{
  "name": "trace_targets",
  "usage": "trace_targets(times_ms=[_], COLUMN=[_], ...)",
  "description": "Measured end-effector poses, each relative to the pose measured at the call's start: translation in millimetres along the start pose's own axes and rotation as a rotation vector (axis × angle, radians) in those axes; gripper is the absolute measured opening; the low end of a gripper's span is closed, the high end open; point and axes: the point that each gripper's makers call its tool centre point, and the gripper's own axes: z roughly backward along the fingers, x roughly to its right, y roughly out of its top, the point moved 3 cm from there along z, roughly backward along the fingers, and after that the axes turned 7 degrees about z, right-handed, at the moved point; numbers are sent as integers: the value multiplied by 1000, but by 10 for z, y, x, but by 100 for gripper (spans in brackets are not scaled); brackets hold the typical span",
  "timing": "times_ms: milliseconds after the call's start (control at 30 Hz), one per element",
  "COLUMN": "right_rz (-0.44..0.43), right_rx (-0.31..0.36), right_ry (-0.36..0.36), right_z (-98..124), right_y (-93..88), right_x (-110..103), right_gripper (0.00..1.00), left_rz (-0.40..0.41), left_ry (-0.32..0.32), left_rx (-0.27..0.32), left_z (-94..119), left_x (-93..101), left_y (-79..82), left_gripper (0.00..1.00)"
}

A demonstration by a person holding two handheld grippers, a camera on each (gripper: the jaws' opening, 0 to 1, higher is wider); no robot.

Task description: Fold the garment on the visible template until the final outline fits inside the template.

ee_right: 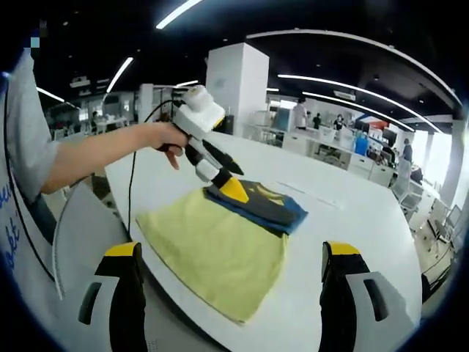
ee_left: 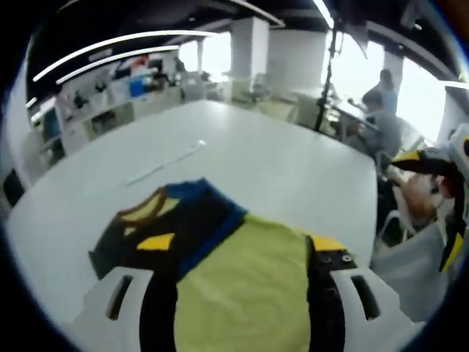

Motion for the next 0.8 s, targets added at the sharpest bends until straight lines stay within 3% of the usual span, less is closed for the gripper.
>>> trace_targets(times_ms=[200, 367, 533, 700, 800], right_rz=[-8, -10, -9, -4, 4], right_rx=[7, 6, 6, 1, 1], right_ry=[-6, -5, -13, -10, -9], right_z=[-58, -91, -126, -180, -219], right_y=[33, 46, 72, 97, 127], right_x=[29, 34, 60, 48, 42], right_gripper=[100, 100, 100, 100, 100], left_rz=[3, -14, -11, -36, -9], left_ry=[11, 14, 11, 10, 9], left_rx=[33, 58, 68, 48, 25], left_z=[169, 302, 430, 509, 558], left_x=[-48, -69, -92, -84, -114], left_y=[1, -14, -58, -165, -222], left_gripper=[68, 83, 85, 94, 92])
